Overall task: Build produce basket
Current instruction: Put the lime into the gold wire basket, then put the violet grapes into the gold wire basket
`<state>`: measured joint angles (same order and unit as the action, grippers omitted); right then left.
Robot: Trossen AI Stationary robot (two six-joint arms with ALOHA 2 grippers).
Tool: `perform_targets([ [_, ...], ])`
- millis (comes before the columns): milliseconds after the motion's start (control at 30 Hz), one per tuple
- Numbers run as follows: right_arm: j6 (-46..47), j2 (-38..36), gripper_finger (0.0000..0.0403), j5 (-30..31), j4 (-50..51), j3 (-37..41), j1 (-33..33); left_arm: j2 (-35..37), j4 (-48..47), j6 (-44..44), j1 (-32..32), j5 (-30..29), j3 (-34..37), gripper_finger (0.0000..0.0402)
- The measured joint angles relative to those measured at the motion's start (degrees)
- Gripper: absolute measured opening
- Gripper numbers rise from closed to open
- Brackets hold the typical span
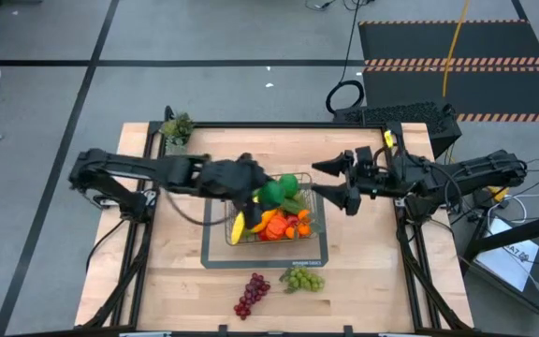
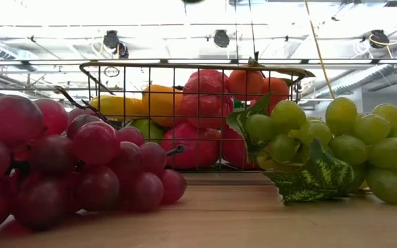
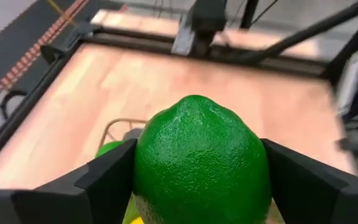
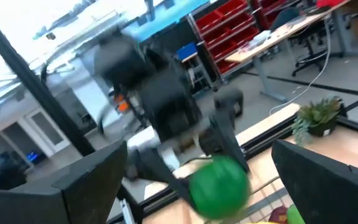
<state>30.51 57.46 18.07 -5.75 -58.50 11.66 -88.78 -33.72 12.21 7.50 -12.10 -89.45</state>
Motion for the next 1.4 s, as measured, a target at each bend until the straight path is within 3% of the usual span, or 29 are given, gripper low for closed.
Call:
perform_targets([
  [100, 0.82, -0.82, 0.0393, 0.41, -0.01, 0.0, -1.16, -4.51, 0.02, -1.59, -1.31, 0.35, 0.0, 0.0317],
  [267, 3.36, -2.29, 0.0393, 4.67, -0.09, 0.0, -1.22, -10.82, -0.55, -2.99, -2.84, 8.15, 0.02, 0.0317],
  [500, 5.12, -2.31, 0.0393, 6.14, -0.05, 0.0, -1.07, -15.03, -0.98, -4.62, -2.94, 8.83, 0.02, 0.0324],
  [767, 5.65, -2.19, 0.0393, 5.57, -0.01, 0.0, -1.05, -14.63, -1.27, -4.85, -2.94, 6.76, 0.02, 0.0395],
  [933, 7.4, -2.19, 0.0393, 1.9, 0.8, 0.0, -1.04, -12.05, -3.1, -1.35, -2.52, 7.51, 0.02, 0.0388],
  [1167, 8.79, -2.18, 0.0393, -3.14, 2.57, 0.0, -0.22, -5.25, -6.34, 9.11, 0.61, 4.0, 0.02, 0.0385],
  [1400, 11.16, -2.17, 0.0393, -4.7, 4.76, 0.0, 3.89, -2.99, -9.07, 13.37, 10.96, 0.48, 0.0, 0.0385],
])
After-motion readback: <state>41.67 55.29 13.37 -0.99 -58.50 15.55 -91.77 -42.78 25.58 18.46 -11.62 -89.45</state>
